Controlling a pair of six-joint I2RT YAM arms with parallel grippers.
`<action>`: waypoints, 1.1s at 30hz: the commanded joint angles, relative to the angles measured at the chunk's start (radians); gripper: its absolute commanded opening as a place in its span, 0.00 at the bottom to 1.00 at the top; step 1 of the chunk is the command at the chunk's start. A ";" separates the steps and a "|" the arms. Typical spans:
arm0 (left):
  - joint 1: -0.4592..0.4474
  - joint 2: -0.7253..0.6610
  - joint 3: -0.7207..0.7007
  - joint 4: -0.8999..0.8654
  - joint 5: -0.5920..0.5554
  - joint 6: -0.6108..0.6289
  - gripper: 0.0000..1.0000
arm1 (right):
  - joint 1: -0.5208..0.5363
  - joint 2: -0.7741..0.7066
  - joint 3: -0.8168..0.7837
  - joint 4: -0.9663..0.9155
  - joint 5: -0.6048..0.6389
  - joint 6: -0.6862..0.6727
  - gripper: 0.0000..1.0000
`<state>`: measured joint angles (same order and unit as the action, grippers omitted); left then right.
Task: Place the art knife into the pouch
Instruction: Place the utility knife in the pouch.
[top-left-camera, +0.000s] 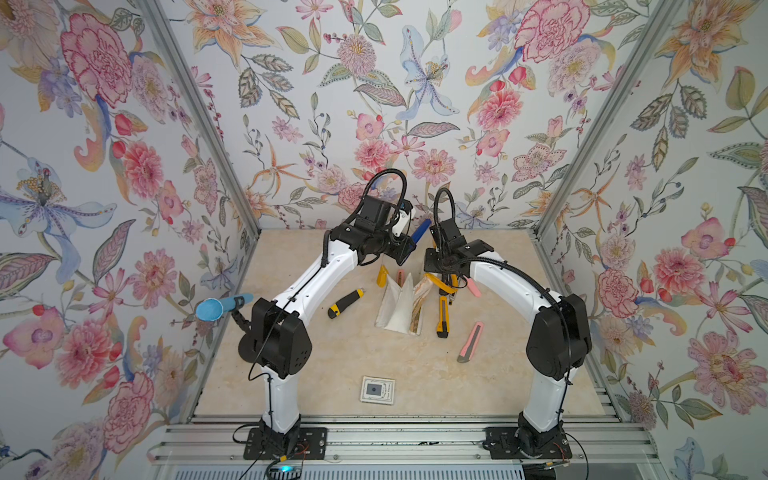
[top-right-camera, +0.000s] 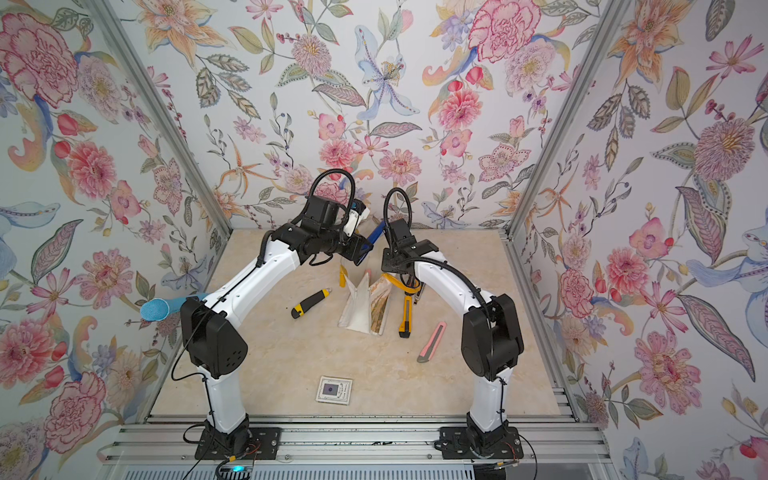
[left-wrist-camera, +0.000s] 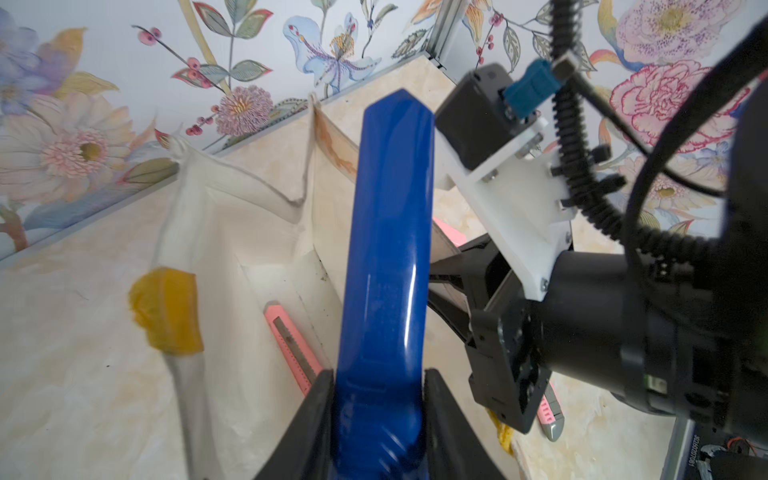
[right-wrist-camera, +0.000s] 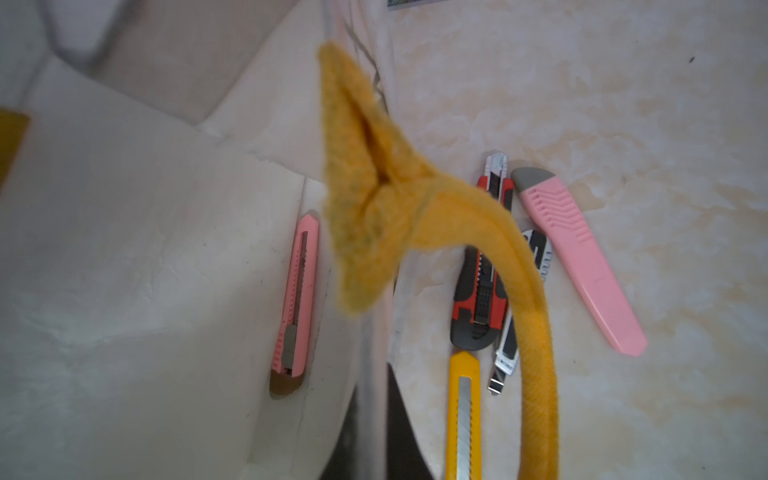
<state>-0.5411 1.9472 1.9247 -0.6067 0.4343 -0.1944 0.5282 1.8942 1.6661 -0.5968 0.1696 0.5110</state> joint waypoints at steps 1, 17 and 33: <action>0.000 0.022 -0.031 -0.028 -0.010 0.027 0.18 | 0.006 -0.034 -0.025 -0.005 0.034 0.023 0.00; -0.057 0.228 0.101 -0.183 -0.165 0.059 0.23 | 0.009 -0.076 -0.060 0.001 0.059 0.030 0.00; -0.073 0.229 0.172 -0.214 -0.219 0.050 0.58 | 0.013 -0.108 -0.114 0.016 0.059 0.032 0.00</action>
<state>-0.6090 2.1876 2.0590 -0.7940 0.2455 -0.1459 0.5320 1.8267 1.5726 -0.5690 0.2188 0.5301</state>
